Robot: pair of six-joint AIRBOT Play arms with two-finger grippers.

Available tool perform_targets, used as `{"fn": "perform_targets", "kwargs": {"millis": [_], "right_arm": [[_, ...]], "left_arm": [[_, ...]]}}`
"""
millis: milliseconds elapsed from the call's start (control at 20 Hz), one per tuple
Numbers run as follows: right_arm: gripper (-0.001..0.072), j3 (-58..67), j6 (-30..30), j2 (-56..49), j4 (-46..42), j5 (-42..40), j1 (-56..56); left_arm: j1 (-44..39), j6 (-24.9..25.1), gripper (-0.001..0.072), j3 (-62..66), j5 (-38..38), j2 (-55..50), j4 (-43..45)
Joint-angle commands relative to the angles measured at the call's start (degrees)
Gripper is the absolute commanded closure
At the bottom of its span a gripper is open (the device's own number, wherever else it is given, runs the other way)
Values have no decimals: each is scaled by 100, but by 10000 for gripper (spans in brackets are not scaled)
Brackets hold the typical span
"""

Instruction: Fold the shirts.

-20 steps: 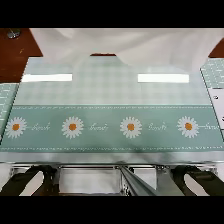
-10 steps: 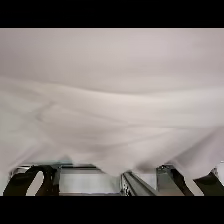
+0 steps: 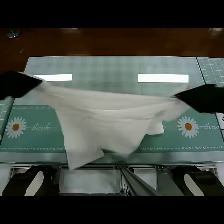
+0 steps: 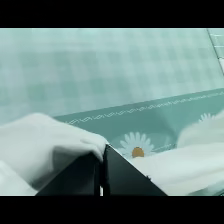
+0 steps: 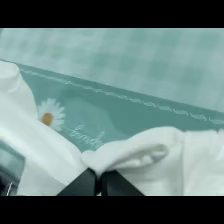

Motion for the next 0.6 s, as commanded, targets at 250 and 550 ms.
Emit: {"fn": "perform_targets", "kwargs": {"millis": [250, 550], "right_arm": [[684, -417, -885, -3014, 1062, -3606, 0], [135, 1045, -673, -5093, 2092, -3407, -9]], "left_arm": [[-774, 713, 690, -909, 3296, -2225, -885], [-922, 717, 683, -638, 2896, -3195, -1545]]}}
